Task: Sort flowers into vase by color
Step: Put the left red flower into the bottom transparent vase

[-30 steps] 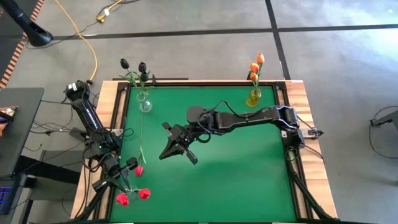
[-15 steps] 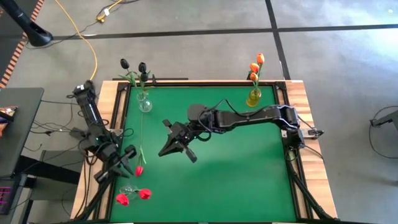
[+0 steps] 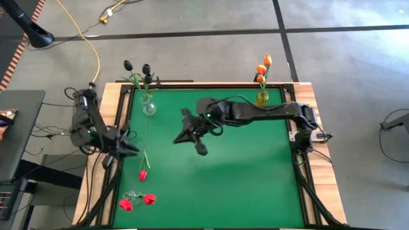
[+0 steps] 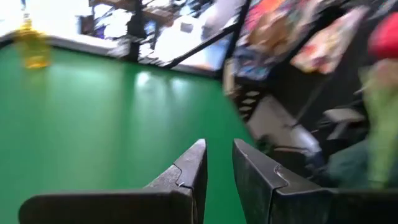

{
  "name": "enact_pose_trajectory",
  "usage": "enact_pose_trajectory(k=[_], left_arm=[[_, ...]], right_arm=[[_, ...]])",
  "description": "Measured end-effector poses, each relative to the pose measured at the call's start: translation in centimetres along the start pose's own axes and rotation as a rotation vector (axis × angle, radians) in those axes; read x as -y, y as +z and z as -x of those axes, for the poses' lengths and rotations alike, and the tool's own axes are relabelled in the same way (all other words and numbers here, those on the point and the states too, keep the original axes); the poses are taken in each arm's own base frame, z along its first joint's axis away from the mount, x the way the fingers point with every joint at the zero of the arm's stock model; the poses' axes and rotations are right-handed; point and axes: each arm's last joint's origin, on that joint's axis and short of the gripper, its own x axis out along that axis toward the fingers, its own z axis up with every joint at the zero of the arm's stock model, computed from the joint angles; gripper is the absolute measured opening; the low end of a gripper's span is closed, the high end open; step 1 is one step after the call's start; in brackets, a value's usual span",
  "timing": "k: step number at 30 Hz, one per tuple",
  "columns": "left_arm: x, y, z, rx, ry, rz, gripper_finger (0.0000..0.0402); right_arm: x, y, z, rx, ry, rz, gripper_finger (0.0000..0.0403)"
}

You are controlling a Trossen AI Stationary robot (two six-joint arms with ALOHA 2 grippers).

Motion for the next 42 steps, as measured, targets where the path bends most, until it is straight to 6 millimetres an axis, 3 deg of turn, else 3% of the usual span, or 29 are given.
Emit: enact_pose_trajectory(k=[8, 15, 21, 30, 38, 42], left_arm=[[-0.5, 1.3, -0.1, -0.186, 0.177, 0.018, 0.0064], [-0.4, 1.0, -2.6, -0.349, 0.250, 0.060, 0.0064], [-1.6, 1.0, -4.7, -0.438, 0.348, 0.124, 0.0064], [-4.4, 2.9, -5.8, -0.411, 0.563, 0.435, 0.0064], [-6.8, 1.3, -6.2, -0.578, 0.816, 0.830, 0.0064], [-7.5, 0.6, -7.1, -0.630, 0.920, 0.903, 0.0064]], right_arm=[[0.6, -0.9, 3.9, -0.234, -0.050, -0.018, 0.0021], [1.9, -1.5, 5.9, -0.322, -0.049, 0.058, 0.0021], [4.0, -2.0, 7.3, -0.318, -0.016, 0.052, 0.0021], [6.6, -3.9, 9.8, -0.455, -0.033, 0.001, 0.0021], [8.3, -4.7, 11.4, -0.492, -0.045, 0.030, 0.0021], [8.9, -4.9, 12.0, -0.479, -0.019, 0.033, 0.0026]])
